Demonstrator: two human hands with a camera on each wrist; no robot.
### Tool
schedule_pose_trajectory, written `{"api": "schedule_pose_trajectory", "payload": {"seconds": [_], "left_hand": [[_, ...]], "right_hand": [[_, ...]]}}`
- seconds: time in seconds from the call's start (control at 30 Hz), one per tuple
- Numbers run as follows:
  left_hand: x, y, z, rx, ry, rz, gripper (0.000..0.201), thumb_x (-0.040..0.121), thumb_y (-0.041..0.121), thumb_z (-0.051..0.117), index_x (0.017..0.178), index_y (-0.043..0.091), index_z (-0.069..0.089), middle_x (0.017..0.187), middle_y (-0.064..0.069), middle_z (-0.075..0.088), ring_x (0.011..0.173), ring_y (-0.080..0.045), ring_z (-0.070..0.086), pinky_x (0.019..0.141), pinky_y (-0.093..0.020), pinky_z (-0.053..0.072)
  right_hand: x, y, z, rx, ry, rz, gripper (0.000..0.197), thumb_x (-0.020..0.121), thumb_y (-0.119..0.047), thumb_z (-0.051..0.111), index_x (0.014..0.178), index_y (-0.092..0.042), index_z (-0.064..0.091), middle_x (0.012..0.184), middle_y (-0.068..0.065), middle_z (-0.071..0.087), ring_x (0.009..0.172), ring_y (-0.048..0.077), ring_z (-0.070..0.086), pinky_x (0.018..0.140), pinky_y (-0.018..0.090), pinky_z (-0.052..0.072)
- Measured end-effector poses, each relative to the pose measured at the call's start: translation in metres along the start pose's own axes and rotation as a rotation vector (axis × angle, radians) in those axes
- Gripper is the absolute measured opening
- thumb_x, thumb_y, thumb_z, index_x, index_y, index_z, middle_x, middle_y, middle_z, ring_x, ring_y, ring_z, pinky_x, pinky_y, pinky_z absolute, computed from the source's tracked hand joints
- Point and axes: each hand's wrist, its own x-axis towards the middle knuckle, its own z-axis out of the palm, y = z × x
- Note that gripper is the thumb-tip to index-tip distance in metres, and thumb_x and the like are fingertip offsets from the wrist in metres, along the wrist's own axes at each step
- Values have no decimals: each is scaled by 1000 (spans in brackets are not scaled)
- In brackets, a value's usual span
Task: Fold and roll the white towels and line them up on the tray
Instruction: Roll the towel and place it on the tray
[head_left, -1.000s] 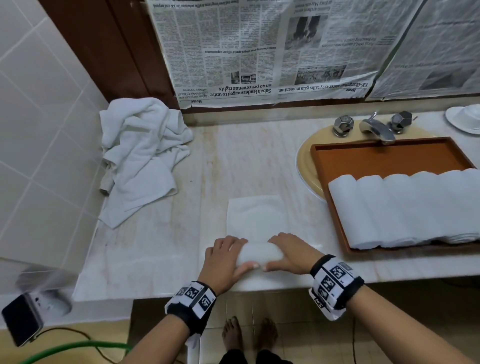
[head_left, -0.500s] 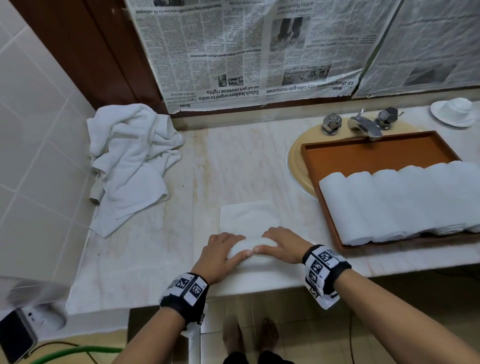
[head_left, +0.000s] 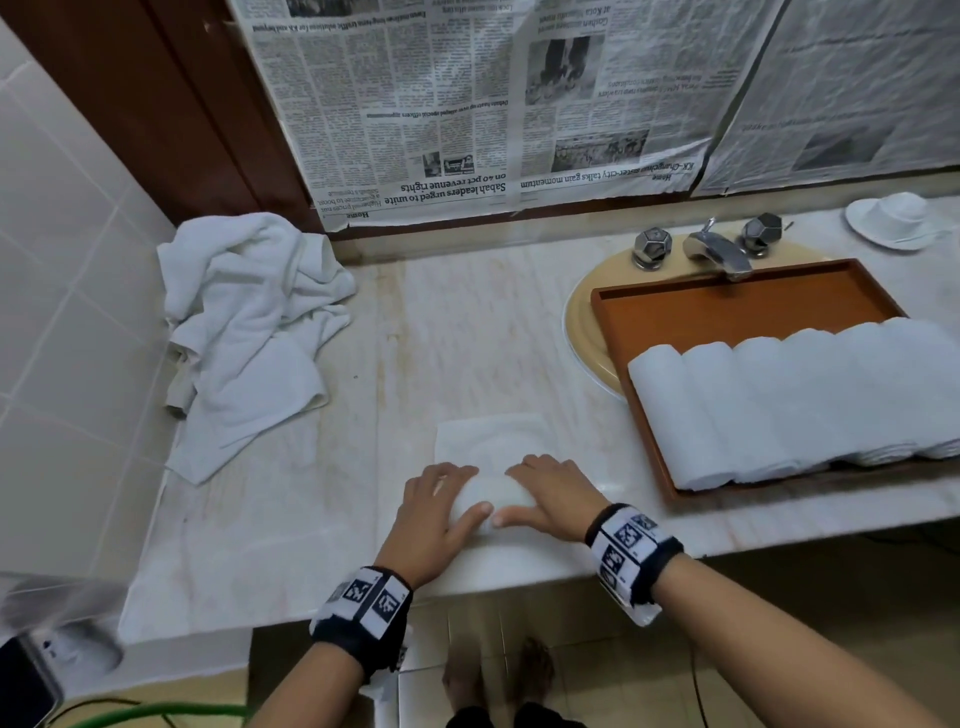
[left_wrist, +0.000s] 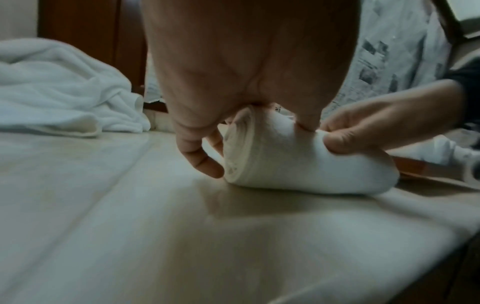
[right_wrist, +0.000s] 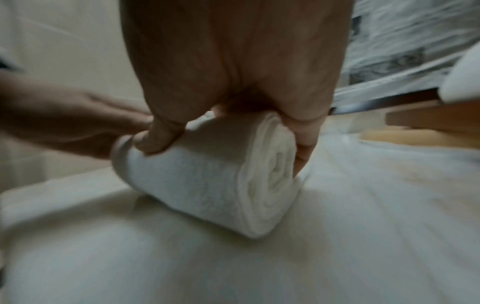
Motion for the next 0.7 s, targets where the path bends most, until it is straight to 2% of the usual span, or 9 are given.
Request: {"api": "schedule_pose_trajectory", "payload": {"seconds": [0.1, 0.17, 0.23, 0.27, 0.37, 0.47, 0.57, 0.63, 0.7], "left_hand": [[0, 2, -1, 69, 40, 0, 76, 85, 79, 28, 145, 34, 41, 140, 6, 40, 125, -19, 35, 104, -37, 39], [7, 0, -2, 72, -8, -45, 80, 81, 82, 25, 142, 34, 45, 135, 5, 45, 124, -21, 38, 103, -37, 38], [19, -4, -4, 48, -59, -83, 81, 79, 86, 24, 137, 36, 49, 131, 5, 50, 122, -22, 42, 102, -37, 37], [26, -8, -4, 30, -77, -105, 81, 78, 88, 24, 134, 36, 51, 129, 4, 53, 120, -22, 45, 102, -37, 37], [40, -10, -7, 17, -144, -166, 86, 76, 89, 22, 130, 32, 56, 124, 2, 59, 115, -22, 52, 100, -41, 41], [41, -3, -11, -22, -114, -218, 84, 78, 88, 25, 128, 29, 57, 125, -1, 59, 115, -25, 55, 99, -43, 44], [26, 11, -9, 29, -22, -197, 53, 95, 64, 40, 139, 33, 47, 139, 1, 42, 127, -26, 37, 103, -42, 38], [14, 15, -6, 87, 2, -120, 54, 96, 63, 41, 144, 38, 41, 144, 7, 34, 131, -22, 30, 104, -41, 36], [6, 10, -5, 47, -9, -82, 64, 89, 74, 39, 144, 42, 39, 143, 9, 34, 130, -19, 30, 105, -40, 36]], "right_hand": [[7, 6, -7, 217, -21, 18, 62, 83, -71, 56, 115, -18, 64, 114, 2, 64, 106, 20, 56, 94, 43, 43], [6, 6, -6, 262, -6, 38, 67, 84, -76, 46, 111, -18, 65, 112, 1, 65, 105, 21, 58, 93, 43, 44], [-1, 3, 2, 50, 87, 65, 83, 83, -82, 21, 123, -20, 59, 122, 1, 60, 113, 24, 54, 96, 42, 41], [-5, 0, 8, -79, 175, 57, 85, 85, -80, 17, 128, -19, 56, 125, 2, 58, 115, 25, 53, 97, 43, 40], [-16, -6, 29, -228, 361, -7, 75, 84, -72, 36, 130, -16, 55, 125, 4, 59, 113, 25, 57, 94, 47, 45], [-9, 4, 25, -103, 246, -2, 86, 79, -80, 35, 140, -21, 46, 134, 1, 52, 121, 23, 50, 99, 43, 40], [0, 11, 4, 90, 57, 30, 98, 69, -89, 36, 143, -26, 43, 137, -1, 48, 125, 20, 43, 103, 39, 35], [4, 14, -6, 157, -3, 29, 85, 75, -80, 52, 140, -27, 47, 134, 0, 51, 124, 20, 44, 104, 41, 36], [2, 13, -10, 226, -19, 10, 69, 81, -69, 61, 135, -28, 53, 130, 0, 56, 121, 20, 48, 103, 42, 38]]}}
